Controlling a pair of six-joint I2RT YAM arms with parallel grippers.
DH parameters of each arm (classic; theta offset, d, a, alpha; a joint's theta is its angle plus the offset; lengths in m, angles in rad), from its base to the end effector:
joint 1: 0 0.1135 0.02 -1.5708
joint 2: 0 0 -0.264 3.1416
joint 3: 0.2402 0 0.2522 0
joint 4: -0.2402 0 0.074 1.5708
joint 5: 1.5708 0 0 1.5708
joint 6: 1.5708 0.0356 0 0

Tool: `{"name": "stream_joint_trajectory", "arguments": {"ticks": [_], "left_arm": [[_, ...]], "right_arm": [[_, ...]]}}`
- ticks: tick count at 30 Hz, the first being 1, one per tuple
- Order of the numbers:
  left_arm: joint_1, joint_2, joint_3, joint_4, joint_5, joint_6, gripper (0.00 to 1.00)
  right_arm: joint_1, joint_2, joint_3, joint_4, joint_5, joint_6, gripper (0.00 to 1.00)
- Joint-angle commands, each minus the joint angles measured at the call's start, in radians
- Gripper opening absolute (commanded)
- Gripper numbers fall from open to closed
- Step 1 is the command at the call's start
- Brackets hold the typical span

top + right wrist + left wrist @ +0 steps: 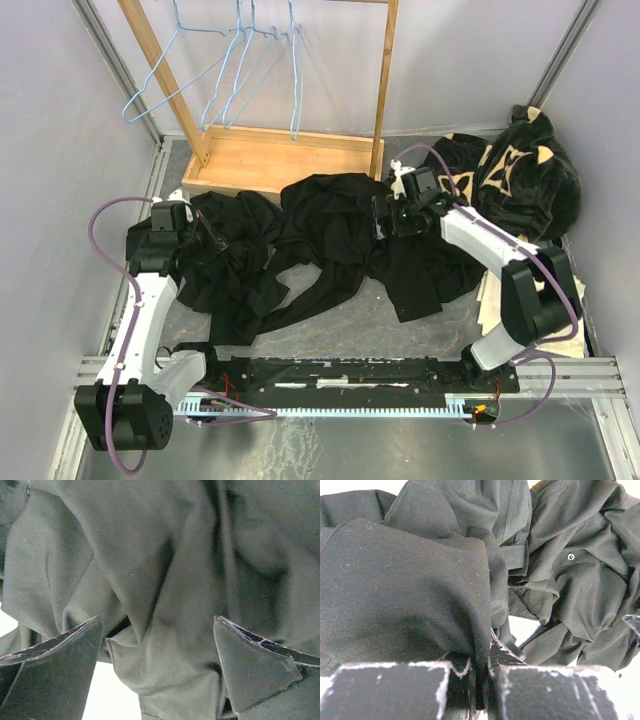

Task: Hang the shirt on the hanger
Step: Adjust the shirt at the center of the board.

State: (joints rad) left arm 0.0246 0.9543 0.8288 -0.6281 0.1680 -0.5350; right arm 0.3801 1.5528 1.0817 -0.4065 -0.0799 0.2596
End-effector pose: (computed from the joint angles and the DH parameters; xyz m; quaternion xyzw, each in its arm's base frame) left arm 0.1975 -0.0011 0.2831 -0.2205 0.8881 -0.1744 0.3637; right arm 0.3061 0.1253 0.2355 -0.0701 0.9373 0.1424 0.3104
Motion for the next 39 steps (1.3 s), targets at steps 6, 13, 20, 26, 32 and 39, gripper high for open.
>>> {"name": "stream_joint_trajectory", "arguments": {"ticks": [6, 13, 20, 26, 32, 39], "left_arm": [[-0.002, 0.05, -0.002, 0.116, 0.051, -0.043, 0.03], [-0.048, 0.086, -0.019, 0.177, 0.091, -0.061, 0.03], [-0.255, 0.121, 0.039, 0.302, 0.072, -0.129, 0.03], [-0.31, 0.121, 0.13, 0.419, 0.146, -0.173, 0.03], [-0.318, 0.048, 0.139, 0.455, 0.089, -0.194, 0.03], [-0.305, 0.066, -0.021, 0.262, -0.096, -0.198, 0.51]], "right_arm": [[0.088, 0.088, -0.033, 0.167, 0.039, 0.107, 0.77], [0.194, 0.035, -0.08, 0.246, -0.052, 0.155, 0.2], [0.23, -0.156, -0.138, 0.481, -0.282, 0.328, 0.0], [0.231, -0.345, -0.077, 0.476, -0.31, 0.391, 0.0], [0.231, -0.462, -0.089, 0.373, -0.14, 0.387, 0.0], [0.231, -0.348, -0.077, 0.007, 0.174, 0.167, 0.64]]}}
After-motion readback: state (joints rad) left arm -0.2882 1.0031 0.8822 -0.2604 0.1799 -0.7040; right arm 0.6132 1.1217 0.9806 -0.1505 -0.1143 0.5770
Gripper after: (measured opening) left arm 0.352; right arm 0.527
